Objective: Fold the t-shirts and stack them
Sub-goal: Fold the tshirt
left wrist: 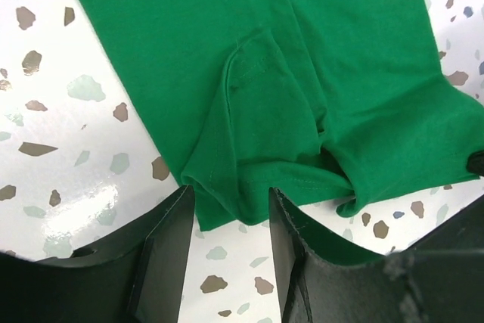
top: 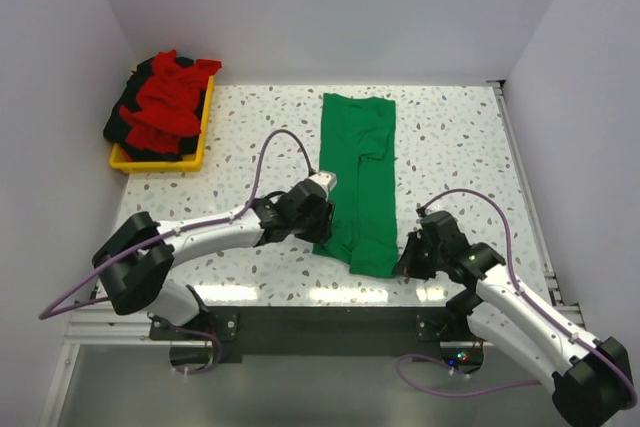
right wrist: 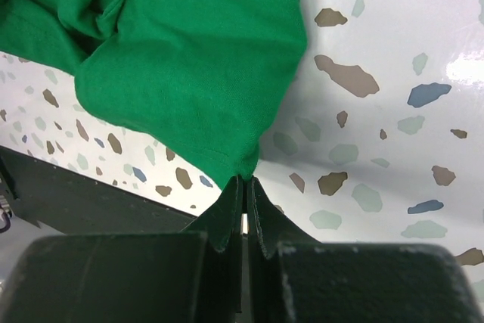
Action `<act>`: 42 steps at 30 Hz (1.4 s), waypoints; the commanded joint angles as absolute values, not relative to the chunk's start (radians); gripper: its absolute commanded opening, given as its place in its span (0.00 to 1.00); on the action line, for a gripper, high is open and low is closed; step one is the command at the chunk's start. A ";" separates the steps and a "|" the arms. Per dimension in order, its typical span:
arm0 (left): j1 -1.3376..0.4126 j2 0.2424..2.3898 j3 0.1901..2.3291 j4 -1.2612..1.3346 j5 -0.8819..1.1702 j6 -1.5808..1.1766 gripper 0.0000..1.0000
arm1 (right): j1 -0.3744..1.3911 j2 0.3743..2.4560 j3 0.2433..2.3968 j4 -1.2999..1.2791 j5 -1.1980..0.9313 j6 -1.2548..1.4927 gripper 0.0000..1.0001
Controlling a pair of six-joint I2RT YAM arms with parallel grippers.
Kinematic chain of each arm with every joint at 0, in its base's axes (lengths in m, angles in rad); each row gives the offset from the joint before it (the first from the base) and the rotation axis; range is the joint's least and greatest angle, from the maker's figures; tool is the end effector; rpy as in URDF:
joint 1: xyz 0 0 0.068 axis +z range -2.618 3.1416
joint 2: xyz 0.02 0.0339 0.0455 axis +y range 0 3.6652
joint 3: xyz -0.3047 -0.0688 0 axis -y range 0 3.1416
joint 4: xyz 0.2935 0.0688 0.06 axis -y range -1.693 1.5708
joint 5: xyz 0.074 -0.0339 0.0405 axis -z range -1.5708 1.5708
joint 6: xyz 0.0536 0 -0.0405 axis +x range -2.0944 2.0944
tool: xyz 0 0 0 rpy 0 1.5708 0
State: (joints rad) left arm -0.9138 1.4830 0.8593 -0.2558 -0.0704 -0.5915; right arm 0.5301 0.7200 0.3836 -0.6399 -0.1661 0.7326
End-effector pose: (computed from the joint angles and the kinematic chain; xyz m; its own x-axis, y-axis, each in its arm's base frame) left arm 0.2154 -0.2731 0.1961 -0.8158 0.1469 -0.5594 0.3706 0.8754 -0.3105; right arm 0.1326 0.0880 0.1691 -0.9183 0.2264 -0.3248 0.0479 0.8779 0.4764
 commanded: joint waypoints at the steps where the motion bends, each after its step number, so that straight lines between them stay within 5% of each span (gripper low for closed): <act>1: -0.940 1.514 0.910 -0.271 -0.123 -0.565 0.49 | 0.532 0.722 0.382 -0.609 -0.147 0.738 0.00; 10: -1.009 1.566 0.960 -0.337 -0.247 -0.569 0.40 | 0.532 0.718 0.382 -0.606 -0.149 0.744 0.00; 17: -1.051 1.568 0.971 -0.370 -0.295 -0.590 0.09 | 0.532 0.716 0.387 -0.618 -0.146 0.741 0.00; 20: -1.075 1.546 0.959 -0.383 -0.298 -0.612 0.04 | 0.532 0.712 0.390 -0.630 -0.141 0.744 0.00; 34: -1.233 1.348 0.735 -0.351 -0.276 -0.742 0.05 | 0.531 0.620 0.376 -0.739 -0.135 0.773 0.00; 42: -1.295 1.319 0.663 -0.284 -0.256 -0.719 0.18 | 0.531 0.577 0.362 -0.796 -0.138 0.787 0.06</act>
